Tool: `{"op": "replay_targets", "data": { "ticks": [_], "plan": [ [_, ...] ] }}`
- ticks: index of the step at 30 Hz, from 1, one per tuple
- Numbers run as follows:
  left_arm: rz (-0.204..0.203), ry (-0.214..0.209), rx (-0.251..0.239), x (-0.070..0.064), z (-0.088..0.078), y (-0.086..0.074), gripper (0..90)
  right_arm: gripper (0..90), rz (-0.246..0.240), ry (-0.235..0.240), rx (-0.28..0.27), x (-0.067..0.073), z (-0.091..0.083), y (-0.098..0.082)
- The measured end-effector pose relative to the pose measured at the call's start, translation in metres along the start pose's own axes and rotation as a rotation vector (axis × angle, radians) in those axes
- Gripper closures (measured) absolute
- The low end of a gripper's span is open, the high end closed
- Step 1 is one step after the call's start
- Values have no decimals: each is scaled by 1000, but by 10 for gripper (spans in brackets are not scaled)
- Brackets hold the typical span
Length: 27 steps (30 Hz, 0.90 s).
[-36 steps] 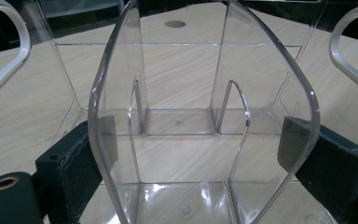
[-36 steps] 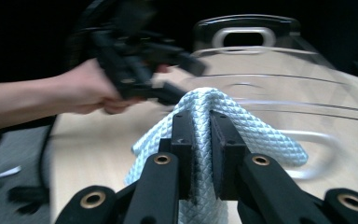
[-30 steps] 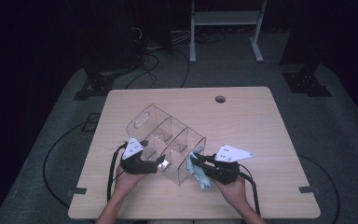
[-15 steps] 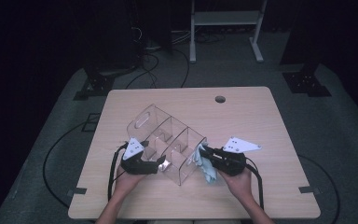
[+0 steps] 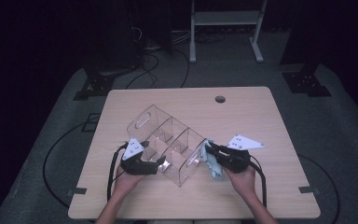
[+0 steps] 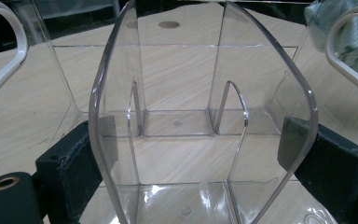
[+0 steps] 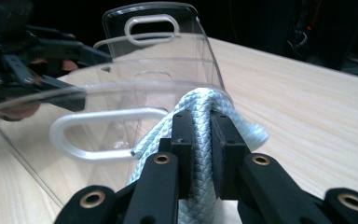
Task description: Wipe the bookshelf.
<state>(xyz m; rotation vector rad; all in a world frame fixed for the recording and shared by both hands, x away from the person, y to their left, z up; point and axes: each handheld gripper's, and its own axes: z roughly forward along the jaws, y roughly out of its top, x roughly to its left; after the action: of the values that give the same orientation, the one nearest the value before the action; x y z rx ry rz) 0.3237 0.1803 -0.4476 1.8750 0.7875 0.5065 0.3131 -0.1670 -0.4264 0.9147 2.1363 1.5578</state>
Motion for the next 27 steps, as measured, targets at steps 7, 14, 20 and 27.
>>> {"op": "replay_targets", "data": {
  "ticks": [7,14,20,27],
  "plan": [
    [-1,-3,1,0,0,0,79,804,-10,11,22,3,6,-8],
    [1,-3,0,0,0,0,78,803,60,7,42,-11,11,-20],
    [-2,-4,0,1,0,-1,78,803,18,13,-24,-3,2,-2],
    [-1,1,1,0,0,0,77,803,81,30,15,-13,10,-17]
  ]
}}
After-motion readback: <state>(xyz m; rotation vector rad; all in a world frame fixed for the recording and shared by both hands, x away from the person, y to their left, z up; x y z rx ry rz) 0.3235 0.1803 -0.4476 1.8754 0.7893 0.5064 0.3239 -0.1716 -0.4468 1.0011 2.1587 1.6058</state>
